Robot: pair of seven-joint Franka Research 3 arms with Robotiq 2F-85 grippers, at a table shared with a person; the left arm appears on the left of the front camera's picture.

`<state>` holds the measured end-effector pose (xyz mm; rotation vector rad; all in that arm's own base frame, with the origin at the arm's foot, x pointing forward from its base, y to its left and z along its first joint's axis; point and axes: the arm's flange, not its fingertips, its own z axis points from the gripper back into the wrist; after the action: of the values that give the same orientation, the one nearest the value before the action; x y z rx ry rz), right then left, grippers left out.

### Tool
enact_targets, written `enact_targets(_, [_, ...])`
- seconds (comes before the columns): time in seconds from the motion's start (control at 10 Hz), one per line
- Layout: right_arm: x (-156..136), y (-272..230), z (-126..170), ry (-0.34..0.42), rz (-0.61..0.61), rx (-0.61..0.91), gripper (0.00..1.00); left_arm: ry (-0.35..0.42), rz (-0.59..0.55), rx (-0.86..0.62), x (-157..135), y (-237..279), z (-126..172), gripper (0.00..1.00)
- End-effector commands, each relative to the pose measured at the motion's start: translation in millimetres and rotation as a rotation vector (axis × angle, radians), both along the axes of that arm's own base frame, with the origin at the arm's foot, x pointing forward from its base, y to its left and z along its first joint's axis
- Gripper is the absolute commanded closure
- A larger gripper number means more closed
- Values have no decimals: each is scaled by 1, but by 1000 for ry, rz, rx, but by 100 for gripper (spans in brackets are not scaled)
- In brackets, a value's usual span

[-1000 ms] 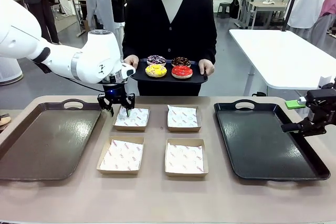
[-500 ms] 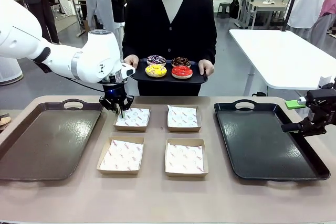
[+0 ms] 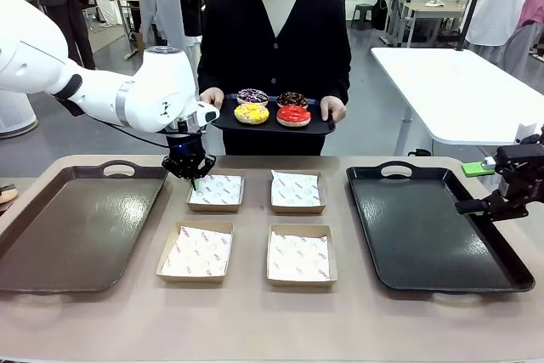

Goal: Individually package the donuts and arrange them on the tray.
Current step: Pick up one Paper togo box.

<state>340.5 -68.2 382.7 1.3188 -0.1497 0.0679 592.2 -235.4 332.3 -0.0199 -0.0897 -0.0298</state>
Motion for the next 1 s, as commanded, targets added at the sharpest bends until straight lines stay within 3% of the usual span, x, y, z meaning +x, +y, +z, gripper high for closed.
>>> enact_targets(0.0, [0, 1, 0, -3, -6, 8, 0, 32, -10, 61, -9, -16, 34, 100])
enact_targets(0.4, [0, 1, 0, -3, -6, 8, 0, -26, -30, 58, -31, -15, 119, 100])
enact_targets(0.9, [0, 1, 0, -3, -6, 8, 0, -86, 56, 63, -36, -10, 170, 100])
